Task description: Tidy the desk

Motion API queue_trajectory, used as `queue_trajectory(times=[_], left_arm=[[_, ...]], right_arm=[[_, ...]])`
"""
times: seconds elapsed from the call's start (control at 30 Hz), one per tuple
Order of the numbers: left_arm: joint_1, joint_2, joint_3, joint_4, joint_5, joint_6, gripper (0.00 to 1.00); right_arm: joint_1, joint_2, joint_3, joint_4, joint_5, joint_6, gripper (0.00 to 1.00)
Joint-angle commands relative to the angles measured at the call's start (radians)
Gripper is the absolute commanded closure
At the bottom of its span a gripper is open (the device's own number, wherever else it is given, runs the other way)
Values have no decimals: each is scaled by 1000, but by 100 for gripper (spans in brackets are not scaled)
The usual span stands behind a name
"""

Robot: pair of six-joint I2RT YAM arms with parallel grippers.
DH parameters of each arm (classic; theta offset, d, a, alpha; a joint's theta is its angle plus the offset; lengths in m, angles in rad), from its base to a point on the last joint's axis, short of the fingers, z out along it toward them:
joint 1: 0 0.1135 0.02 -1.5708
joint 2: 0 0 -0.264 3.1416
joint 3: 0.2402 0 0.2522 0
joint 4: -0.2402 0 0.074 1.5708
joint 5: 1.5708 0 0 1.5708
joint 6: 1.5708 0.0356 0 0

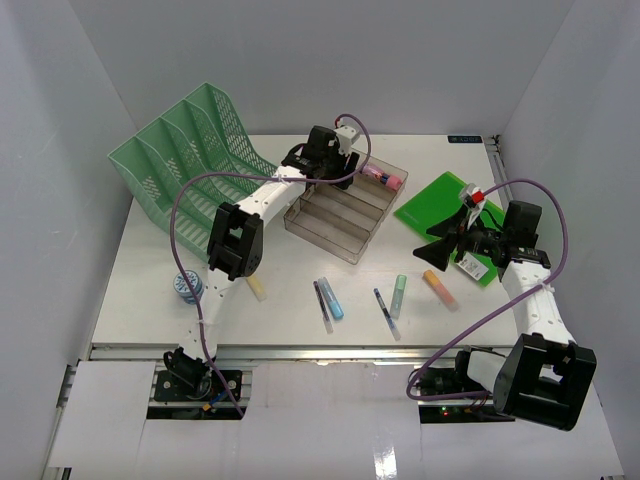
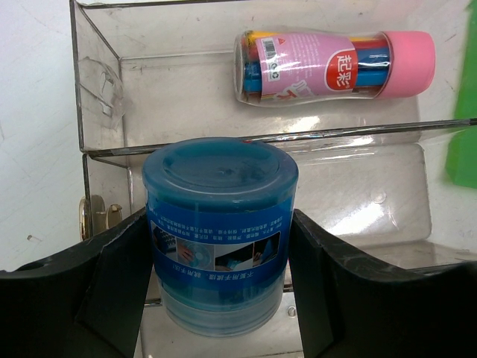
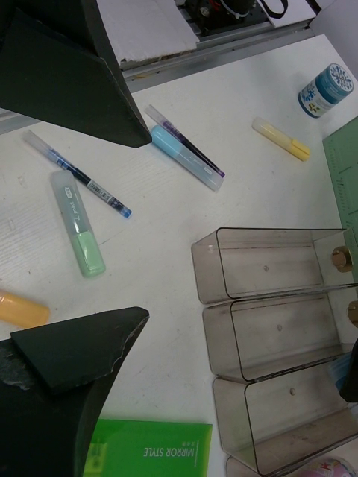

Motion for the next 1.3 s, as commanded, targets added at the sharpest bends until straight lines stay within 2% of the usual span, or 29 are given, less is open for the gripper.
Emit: queue_trajectory(times=[0.0, 1.27], left_arm=[[7, -90, 29, -40, 34, -4, 100], [7, -157, 14, -98, 28, 41, 100]], right_arm=[[-8, 0, -6, 25, -27, 10, 6], [-16, 0, -15, 40, -35, 18, 6]])
